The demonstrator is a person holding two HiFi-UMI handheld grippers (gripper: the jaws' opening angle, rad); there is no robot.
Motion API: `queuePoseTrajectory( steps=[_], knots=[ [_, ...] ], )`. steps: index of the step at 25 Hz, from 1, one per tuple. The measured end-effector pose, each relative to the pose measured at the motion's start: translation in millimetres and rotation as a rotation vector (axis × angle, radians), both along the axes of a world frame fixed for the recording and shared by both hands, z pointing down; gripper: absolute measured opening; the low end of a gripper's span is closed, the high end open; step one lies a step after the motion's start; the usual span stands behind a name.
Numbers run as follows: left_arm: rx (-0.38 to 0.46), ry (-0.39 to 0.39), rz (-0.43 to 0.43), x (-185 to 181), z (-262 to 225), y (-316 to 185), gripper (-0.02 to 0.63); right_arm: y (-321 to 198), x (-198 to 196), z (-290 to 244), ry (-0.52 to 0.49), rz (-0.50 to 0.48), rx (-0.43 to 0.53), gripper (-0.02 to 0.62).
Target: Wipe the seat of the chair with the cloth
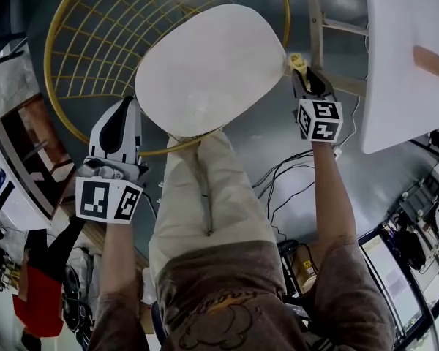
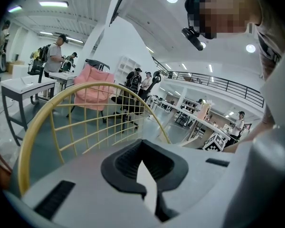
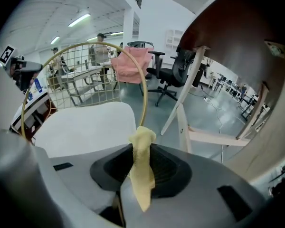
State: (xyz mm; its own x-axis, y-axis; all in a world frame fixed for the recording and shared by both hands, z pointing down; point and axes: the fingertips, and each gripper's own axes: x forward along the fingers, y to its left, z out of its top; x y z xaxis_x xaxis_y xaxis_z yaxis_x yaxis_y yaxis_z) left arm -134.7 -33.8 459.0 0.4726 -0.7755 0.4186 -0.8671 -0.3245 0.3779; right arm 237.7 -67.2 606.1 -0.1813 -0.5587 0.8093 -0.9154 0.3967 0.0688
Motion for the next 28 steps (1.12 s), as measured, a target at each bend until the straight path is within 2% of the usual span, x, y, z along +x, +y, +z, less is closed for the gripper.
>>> queuePoseTrajectory(
  steps=[12, 28],
  knots=[
    [-0.010, -0.001, 0.005, -2, 5, -1, 0.003, 2, -20, 21, -0.012, -0.028, -0.025, 0.120],
    [-0.018, 0.010, 0.018, 2, 11, -3, 0.003, 13, -41, 31, -0.031, -0.017, -0.049, 0.120]
  ],
)
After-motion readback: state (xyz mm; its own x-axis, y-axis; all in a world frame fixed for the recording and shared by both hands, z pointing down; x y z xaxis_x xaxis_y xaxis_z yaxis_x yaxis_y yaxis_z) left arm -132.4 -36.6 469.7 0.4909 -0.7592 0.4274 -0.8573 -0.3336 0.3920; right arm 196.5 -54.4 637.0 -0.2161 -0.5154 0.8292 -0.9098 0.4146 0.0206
